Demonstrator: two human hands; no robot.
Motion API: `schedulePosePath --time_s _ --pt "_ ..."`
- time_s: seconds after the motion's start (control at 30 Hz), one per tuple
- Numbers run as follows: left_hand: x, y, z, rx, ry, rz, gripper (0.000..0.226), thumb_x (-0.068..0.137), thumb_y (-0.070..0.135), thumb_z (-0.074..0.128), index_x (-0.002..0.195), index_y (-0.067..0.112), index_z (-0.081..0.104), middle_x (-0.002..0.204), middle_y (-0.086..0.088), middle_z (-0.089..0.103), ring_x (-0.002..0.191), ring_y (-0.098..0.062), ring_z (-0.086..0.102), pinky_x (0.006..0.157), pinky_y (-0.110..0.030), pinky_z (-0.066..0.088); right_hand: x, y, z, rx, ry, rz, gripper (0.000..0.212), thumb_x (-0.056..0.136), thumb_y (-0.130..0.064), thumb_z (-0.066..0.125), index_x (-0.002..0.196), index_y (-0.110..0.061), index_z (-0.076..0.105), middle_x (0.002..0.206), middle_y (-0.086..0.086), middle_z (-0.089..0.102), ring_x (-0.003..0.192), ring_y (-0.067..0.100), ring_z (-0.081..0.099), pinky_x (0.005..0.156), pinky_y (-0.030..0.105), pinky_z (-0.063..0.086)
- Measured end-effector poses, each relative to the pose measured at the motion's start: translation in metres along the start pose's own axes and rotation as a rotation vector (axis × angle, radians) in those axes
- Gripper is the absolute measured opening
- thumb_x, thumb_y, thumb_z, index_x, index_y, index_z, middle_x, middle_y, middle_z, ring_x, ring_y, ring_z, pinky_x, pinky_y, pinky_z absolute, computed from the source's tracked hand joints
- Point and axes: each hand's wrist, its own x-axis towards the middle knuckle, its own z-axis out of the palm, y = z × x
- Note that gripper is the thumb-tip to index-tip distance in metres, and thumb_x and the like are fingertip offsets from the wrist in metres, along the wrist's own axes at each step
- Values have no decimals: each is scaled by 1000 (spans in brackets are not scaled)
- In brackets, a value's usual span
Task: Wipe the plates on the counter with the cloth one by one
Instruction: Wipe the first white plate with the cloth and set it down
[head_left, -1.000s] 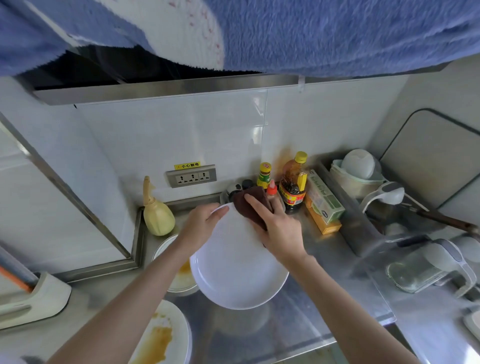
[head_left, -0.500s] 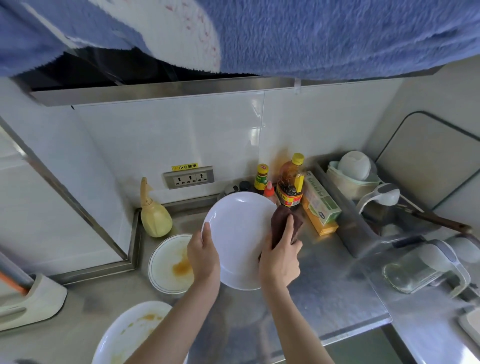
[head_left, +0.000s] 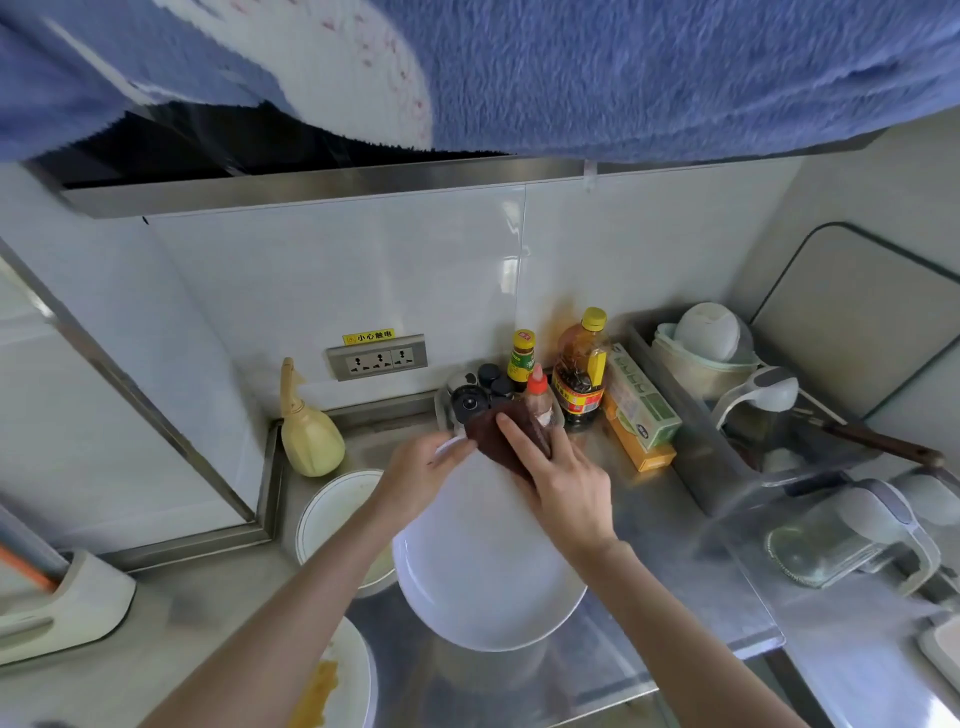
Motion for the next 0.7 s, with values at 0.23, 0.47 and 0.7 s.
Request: schedulePosePath --time_s 0.23,0.47,0.7 --pt "-16 -9 21 -116 355 -192 46 96 29 47 56 13 29 54 -1 28 56 -19 28 57 -31 23 -4 -2 20 -210 42 284 79 70 -2 77 138 -18 41 131 27 48 116 43 48 96 52 44" --pt "-19 -19 39 -217 661 -356 46 97 32 43 68 -2 52 63 -11 48 63 -25 41 61 -33 33 -51 -22 34 -11 -234 623 80 71 -2 72 142 -16 39 133 23 40 108 37 45 73 42 55" --pt "-30 -28 63 -444 858 -591 41 100 28 35 110 -4 59 109 -23 61 105 -39 57 87 -38 43 -80 -84 19 376 -448 628 47 92 -34 47 138 -42 37 125 -1 30 116 23 38 84 35 47"
